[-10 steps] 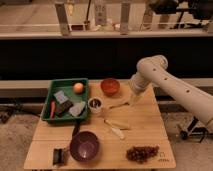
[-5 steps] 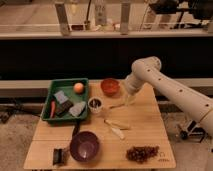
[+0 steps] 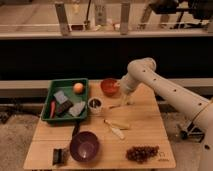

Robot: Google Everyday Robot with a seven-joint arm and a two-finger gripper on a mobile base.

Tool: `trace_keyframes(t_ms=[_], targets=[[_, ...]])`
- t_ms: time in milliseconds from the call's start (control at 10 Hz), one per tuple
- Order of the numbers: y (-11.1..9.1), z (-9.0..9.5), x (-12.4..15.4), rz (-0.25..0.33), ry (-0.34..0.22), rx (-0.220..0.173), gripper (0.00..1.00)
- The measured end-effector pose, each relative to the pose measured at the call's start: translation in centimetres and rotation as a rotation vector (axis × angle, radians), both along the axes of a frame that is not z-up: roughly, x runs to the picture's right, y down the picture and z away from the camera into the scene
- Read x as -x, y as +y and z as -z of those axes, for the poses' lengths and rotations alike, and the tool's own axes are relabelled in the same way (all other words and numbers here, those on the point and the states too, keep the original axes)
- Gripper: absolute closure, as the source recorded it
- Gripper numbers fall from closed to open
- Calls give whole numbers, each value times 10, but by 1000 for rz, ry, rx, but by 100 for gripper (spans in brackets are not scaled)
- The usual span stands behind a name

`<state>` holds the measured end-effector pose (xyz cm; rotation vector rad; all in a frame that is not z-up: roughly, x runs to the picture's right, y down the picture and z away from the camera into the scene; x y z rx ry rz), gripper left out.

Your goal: Place pepper in table surface

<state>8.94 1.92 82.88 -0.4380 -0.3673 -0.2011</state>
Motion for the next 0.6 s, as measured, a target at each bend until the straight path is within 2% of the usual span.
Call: trace_keyframes(t_ms=[300, 500, 600], targets=[[3, 16, 40, 141, -71, -48, 20], [12, 30, 88, 290, -147, -98, 20], [16, 35, 106, 345, -174, -115, 20]])
